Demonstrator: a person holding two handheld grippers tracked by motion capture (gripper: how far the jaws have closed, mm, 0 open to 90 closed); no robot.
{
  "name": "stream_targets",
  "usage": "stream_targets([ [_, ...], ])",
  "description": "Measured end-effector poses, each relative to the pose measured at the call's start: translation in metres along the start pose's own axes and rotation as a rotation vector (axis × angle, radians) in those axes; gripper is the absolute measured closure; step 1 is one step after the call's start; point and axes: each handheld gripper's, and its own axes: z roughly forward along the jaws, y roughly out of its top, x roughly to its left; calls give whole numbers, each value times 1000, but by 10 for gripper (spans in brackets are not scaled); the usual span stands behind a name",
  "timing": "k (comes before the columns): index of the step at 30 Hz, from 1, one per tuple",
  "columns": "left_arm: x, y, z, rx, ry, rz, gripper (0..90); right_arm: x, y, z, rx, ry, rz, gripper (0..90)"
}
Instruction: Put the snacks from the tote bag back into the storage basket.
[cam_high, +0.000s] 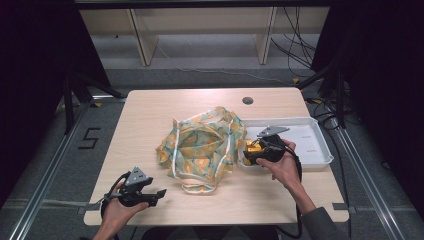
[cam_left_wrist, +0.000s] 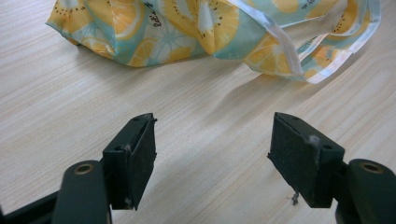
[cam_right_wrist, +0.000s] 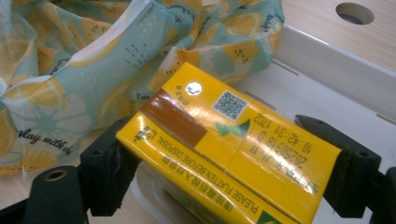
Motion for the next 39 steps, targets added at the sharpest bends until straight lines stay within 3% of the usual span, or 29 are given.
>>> stream_targets([
  [16,0,0,1,7,-1,5,309,-2,-2,0,-7,13,-4,181],
  [30,0,1,1,16,-1,5,310,-2,1,-7,-10,23,22,162],
  [32,0,1,1,15,-2,6,309,-1,1,-9,-4,23,43,162],
  [35,0,1,1,15,-2,5,310,-4,1,-9,-10,21,22,161],
  [39,0,1,1,14,-2,6,309,-1,2,-11,-19,19,37,162],
])
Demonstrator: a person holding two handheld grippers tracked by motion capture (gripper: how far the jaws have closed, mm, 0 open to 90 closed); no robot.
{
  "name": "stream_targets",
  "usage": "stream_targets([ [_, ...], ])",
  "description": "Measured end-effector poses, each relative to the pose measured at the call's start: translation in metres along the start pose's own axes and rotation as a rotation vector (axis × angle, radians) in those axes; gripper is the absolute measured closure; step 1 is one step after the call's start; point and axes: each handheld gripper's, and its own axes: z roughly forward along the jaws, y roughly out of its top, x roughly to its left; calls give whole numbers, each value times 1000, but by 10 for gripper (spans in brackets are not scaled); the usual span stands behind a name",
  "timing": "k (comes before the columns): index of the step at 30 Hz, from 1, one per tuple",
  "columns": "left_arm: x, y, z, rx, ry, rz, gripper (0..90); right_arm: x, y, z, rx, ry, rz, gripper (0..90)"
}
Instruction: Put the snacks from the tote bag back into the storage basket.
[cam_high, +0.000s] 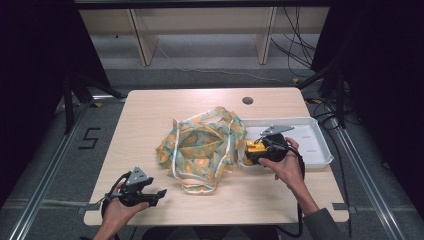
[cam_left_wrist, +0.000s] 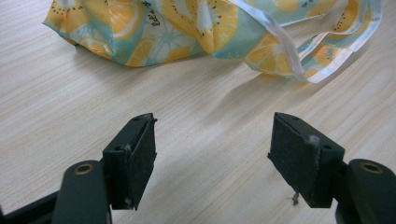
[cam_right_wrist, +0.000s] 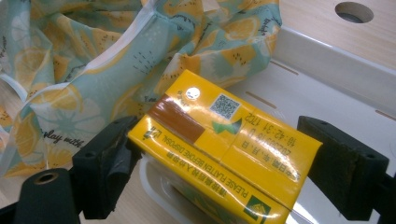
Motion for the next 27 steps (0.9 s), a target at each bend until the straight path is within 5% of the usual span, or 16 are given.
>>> stream_targets([
  [18,0,0,0,-3,-2,0,309,-6,-3,-20,-42,9,-20,162],
  [25,-1,0,0,-7,-1,-15,309,-6,-10,-36,-49,15,20,162],
  [27,-1,0,-1,-4,5,-11,309,-9,-14,-37,-80,6,-13,162],
])
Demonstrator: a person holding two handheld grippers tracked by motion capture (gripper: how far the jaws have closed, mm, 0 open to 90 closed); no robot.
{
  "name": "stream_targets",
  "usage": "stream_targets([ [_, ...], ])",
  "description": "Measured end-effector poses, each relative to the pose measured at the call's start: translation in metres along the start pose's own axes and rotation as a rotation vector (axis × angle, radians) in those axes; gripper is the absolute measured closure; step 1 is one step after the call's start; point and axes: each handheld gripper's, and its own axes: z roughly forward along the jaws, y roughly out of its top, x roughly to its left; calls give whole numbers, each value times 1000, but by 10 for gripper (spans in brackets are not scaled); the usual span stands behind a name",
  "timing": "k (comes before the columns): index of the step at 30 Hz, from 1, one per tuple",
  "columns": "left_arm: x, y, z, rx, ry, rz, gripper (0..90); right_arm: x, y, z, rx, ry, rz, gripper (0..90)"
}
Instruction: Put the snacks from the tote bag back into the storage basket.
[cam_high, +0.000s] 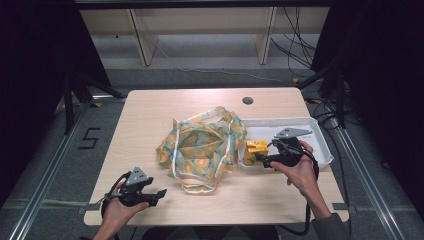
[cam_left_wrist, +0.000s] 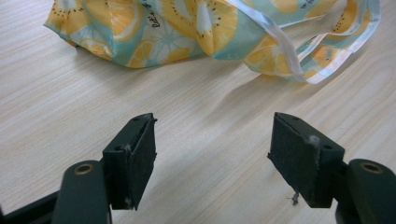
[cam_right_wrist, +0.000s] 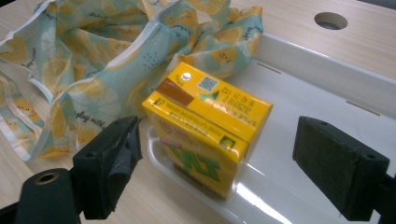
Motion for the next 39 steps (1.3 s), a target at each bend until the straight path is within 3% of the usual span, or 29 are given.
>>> stream_targets([
  [1,0,0,0,-5,-5,-1,309,-1,-1,-2,9,3,-2,162],
  [2,0,0,0,-7,-8,-4,309,2,-3,-4,25,12,34,162],
  [3,0,0,0,-4,-7,6,309,1,-5,-4,5,8,17,162],
  [4,0,1,-1,-3,-7,16,308,2,-6,-6,8,15,39,162],
  [6,-1,0,0,-12,-11,10,308,-1,-9,-6,5,10,10,162],
  [7,-1,1,0,-9,-13,18,307,0,-11,-6,-5,9,21,162],
  [8,-2,1,0,-5,-13,9,305,2,-12,-8,18,18,45,162],
  [9,-2,1,0,-11,-18,10,303,0,-13,-8,-7,10,6,162],
  [10,-3,1,0,-9,-21,8,302,0,-14,-8,-4,13,2,162],
  [11,-2,1,-1,-4,-18,30,301,1,-15,-9,7,11,7,162],
  [14,-4,1,0,-24,-25,2,297,5,-18,-9,-1,19,27,162],
  [17,-5,2,-1,-34,-21,6,291,8,-22,-11,6,25,16,162],
  [18,-7,1,-1,-46,-20,-13,288,7,-23,-11,-3,21,7,162],
  [20,-5,2,-2,-30,-26,25,284,9,-26,-13,5,26,17,162],
  [21,-6,2,-2,-33,-27,13,284,8,-27,-13,8,26,3,162],
  [22,-7,2,-2,-35,-22,0,279,11,-29,-12,1,27,23,162],
  [24,-8,2,-2,-47,-26,7,274,10,-31,-12,-1,24,4,162],
  [25,-7,2,-3,-34,-27,25,267,12,-34,-13,1,30,20,162],
  [32,-9,1,-6,-53,-21,7,259,16,-39,-13,-6,39,4,162],
  [33,-11,1,-5,-57,-25,-17,259,17,-41,-12,-6,38,0,162],
  [39,-11,0,-8,-56,-28,8,259,27,-45,-12,7,60,17,163],
])
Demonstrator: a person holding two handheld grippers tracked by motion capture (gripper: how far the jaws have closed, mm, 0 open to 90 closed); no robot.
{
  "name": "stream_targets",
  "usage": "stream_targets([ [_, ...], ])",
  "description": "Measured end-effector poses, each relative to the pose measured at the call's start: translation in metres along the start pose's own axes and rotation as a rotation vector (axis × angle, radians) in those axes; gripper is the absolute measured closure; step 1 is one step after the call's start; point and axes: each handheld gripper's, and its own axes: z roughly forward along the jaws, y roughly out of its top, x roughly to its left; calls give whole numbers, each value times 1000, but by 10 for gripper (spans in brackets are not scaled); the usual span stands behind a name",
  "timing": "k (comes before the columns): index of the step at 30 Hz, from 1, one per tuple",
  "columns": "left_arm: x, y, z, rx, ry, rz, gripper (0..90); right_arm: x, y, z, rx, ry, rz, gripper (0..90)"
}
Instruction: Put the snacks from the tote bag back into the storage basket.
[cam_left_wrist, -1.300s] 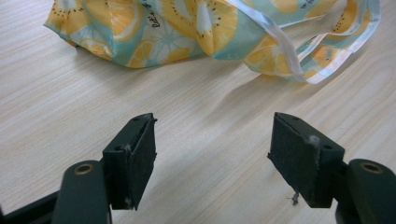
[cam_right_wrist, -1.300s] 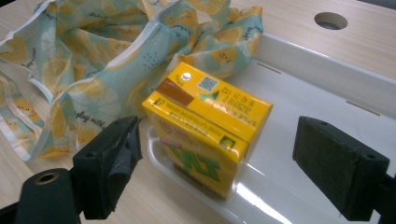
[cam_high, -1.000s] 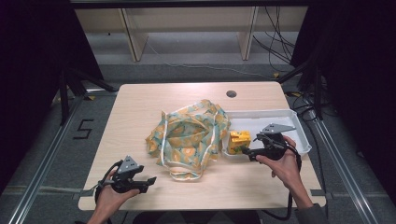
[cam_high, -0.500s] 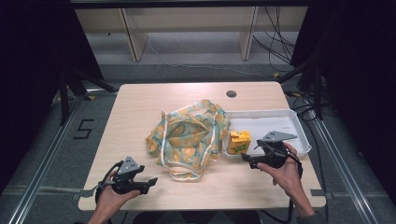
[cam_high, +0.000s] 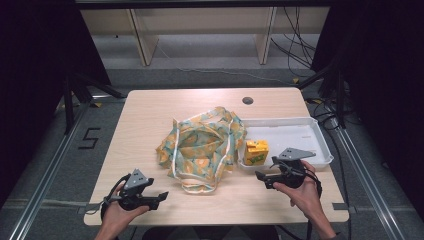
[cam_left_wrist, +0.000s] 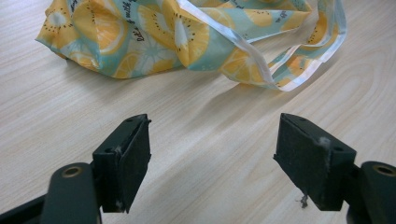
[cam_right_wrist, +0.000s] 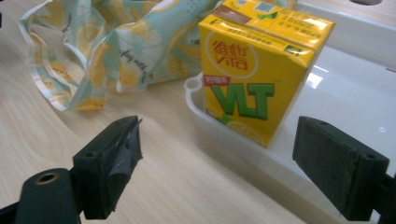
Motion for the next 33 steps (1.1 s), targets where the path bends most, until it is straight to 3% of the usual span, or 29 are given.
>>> stream_targets([
  [2,-2,0,1,-13,4,-31,259,1,-1,1,8,7,-21,163],
  [4,-1,-1,0,-8,-3,5,259,4,-3,2,5,11,-14,163],
  [8,-3,-1,-1,-15,6,-2,259,5,-5,3,16,17,-32,163],
  [10,-3,-1,-1,-10,2,-11,259,9,-7,4,11,20,-4,163],
  [11,-4,-1,-1,-12,2,-18,259,8,-8,4,20,24,-22,163],
  [12,-3,-1,-1,-13,1,-2,259,8,-8,4,22,25,-19,163],
  [15,-4,-1,-1,-16,1,-24,259,8,-10,4,28,26,-23,163],
  [18,-3,-1,-2,-6,-1,2,259,7,-13,5,17,20,-23,163],
  [24,-4,-1,-3,-3,-2,13,259,8,-20,4,30,23,-16,163],
  [25,-8,-2,0,-29,-1,-39,259,8,-21,3,44,27,-16,163],
  [26,-6,-2,-1,-13,7,-12,259,8,-23,3,37,25,-23,163],
  [27,-7,-2,-1,-11,4,-12,259,11,-24,2,55,35,8,163],
  [28,-7,-2,-1,-4,-5,-10,259,10,-26,3,41,29,-23,163],
  [31,-9,-3,0,-4,-11,-5,259,13,-30,3,44,37,-24,163],
  [33,-9,-3,-1,3,-11,22,259,15,-32,1,56,50,-34,163],
])
